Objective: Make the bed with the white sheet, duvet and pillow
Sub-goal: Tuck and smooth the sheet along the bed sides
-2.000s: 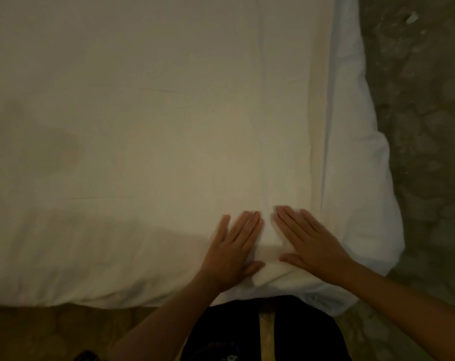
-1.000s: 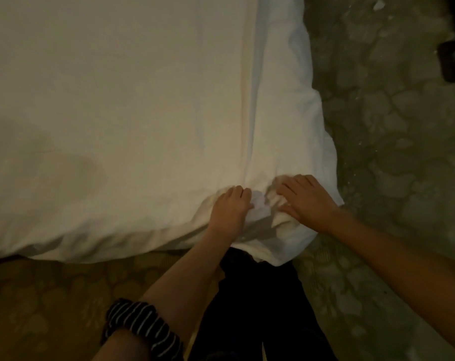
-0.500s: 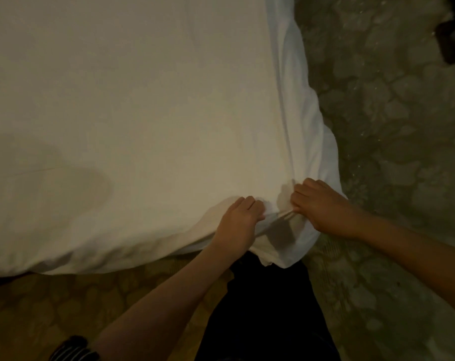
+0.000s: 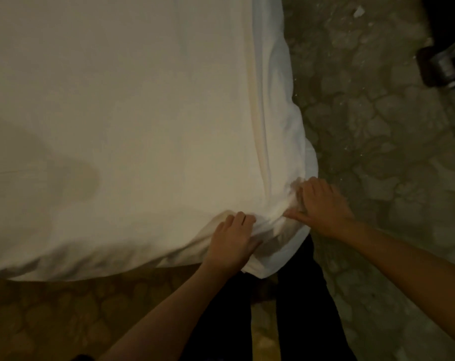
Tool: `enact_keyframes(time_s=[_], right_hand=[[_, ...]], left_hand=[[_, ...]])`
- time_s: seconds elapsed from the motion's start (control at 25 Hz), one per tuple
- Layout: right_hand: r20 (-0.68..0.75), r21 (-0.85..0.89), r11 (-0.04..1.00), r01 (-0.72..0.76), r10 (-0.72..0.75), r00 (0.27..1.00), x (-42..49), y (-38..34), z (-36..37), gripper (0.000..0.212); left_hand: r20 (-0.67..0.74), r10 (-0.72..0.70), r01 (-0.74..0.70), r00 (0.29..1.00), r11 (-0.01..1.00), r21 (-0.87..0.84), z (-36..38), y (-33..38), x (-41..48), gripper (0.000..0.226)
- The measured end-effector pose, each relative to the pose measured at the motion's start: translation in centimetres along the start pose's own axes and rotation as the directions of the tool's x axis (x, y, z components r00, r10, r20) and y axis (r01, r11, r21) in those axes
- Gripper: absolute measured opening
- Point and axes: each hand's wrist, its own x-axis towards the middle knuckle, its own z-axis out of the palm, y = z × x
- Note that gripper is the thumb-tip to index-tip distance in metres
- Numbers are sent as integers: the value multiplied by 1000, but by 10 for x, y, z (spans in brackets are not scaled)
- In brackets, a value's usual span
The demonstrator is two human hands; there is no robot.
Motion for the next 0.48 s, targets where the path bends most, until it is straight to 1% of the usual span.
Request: enact_keyframes(time_s=[0.04,0.08,0.12,0.2,0.24,0.32,0.36,0.4,0.44,0.48], right_hand=[[122,-8,1000,-14,15,992,7,2,-3,75],[214,-53,998,23,-11,977,14,4,-3,71],[261,-82,994,78,-54,964,22,4,-3,62],[265,-9,989,146,-138,954,29,3,-1,39],[238,40,988,151,-156,959,30,6,1,33],[226,110,976,190,-210,951,25,15,0,24],[228,142,968,208,-237,944,23,18,-6,20],[229,194,956,218,-261,938,19,21,-14,16],[219,256,937,238,-296,930,14,23,-22,15],[188,318,908,273,-342,921,7,26,-30,15]], left_hand=[[-5,-34,34,999,999,1,2,10,5,41],[8,-80,80,997,997,13,5,18,16,45],[2,-130,130,991,991,37,9,25,28,44],[14,-216,215,976,976,40,13,35,51,36],[14,-241,240,971,970,32,16,38,59,32],[26,-246,246,969,969,9,20,45,65,24],[12,-234,235,972,972,-21,20,49,64,21],[-4,-226,225,974,973,-54,17,53,63,22],[-24,-220,217,975,973,-82,11,56,59,23],[-61,-211,203,976,973,-111,2,59,53,17]])
